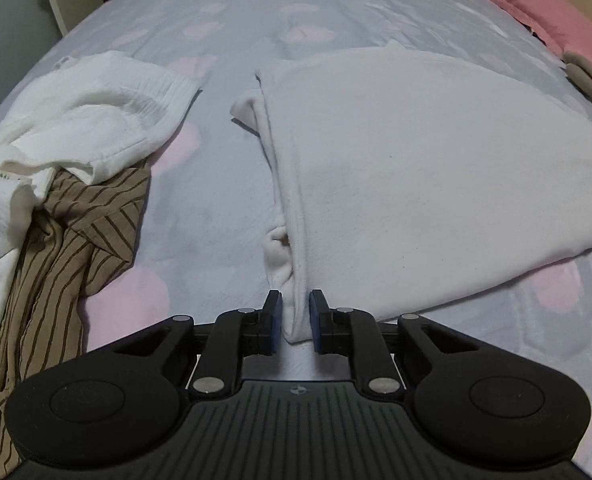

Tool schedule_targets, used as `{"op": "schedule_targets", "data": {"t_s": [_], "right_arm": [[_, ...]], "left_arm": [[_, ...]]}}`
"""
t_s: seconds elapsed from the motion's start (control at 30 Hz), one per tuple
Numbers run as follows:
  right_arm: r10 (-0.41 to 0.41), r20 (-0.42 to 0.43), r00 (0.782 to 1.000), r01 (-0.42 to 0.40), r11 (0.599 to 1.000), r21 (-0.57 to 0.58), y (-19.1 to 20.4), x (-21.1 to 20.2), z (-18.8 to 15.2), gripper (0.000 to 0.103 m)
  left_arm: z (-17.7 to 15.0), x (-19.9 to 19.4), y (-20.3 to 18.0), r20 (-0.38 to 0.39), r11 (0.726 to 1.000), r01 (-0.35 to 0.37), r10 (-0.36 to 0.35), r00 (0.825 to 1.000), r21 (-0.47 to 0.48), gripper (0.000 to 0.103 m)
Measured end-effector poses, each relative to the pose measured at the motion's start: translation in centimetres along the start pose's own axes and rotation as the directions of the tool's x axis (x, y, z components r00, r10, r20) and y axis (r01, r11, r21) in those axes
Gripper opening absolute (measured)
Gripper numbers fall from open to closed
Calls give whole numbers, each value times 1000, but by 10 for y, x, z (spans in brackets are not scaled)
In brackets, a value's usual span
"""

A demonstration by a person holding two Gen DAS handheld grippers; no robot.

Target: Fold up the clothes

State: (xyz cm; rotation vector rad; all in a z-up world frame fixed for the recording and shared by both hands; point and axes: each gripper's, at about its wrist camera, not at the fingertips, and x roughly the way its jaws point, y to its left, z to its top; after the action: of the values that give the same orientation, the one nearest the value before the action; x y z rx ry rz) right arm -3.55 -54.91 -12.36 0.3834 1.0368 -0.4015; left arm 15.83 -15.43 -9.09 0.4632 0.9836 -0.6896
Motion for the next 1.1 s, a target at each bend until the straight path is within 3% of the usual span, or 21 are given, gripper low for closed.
{"op": "schedule_targets", "data": {"t_s": [0.1,0.17,0.23,0.3,0.33,0.4,0.43,0.53,0.6,0.77,0.83,0.97,1.1], "right_arm": [[-20,3,1000,20,999,-28,2,-4,-3,9],[-35,13,999,35,999,-41,0,-11,-6,11],[-49,24,998,51,997,-53,-1,-18,-9,14],[-68,67,995,76,990,-123,5,-26,-13,17],[-76,92,993,91,982,-164,8,-31,-16,20],[-93,147,985,127,961,-245,16,-38,-22,42],[-106,180,978,156,944,-292,22,-41,-26,43],[-127,237,963,228,852,-471,42,-41,-44,43],[-134,253,958,260,774,-577,54,-37,-54,41],[-164,275,947,317,608,-728,66,-12,-69,41],[-176,285,942,335,535,-776,70,-2,-75,41],[-195,312,930,365,382,-849,78,17,-86,41],[-204,363,909,407,248,-879,82,34,-87,41]], "left_arm": [[2,-10,-8,13,998,-54,53,998,40,17],[2,-20,-15,35,992,-96,93,995,83,25],[0,-31,-25,88,977,-142,129,988,161,28],[-5,-43,-38,168,952,-168,128,977,254,37],[-7,-47,-44,197,942,-169,115,974,289,47],[-13,-49,-58,233,919,-175,95,968,353,51],[-16,-49,-65,243,903,-181,89,966,390,54],[-33,-39,-86,246,816,-216,93,965,536,56],[-46,-30,-98,248,738,-250,115,962,627,56],[-71,-6,-110,270,584,-320,174,947,746,56],[-74,2,-111,298,552,-359,201,933,753,56],[-72,14,-113,333,527,-403,227,915,749,55],[-76,27,-120,378,458,-447,237,895,769,46]]}}
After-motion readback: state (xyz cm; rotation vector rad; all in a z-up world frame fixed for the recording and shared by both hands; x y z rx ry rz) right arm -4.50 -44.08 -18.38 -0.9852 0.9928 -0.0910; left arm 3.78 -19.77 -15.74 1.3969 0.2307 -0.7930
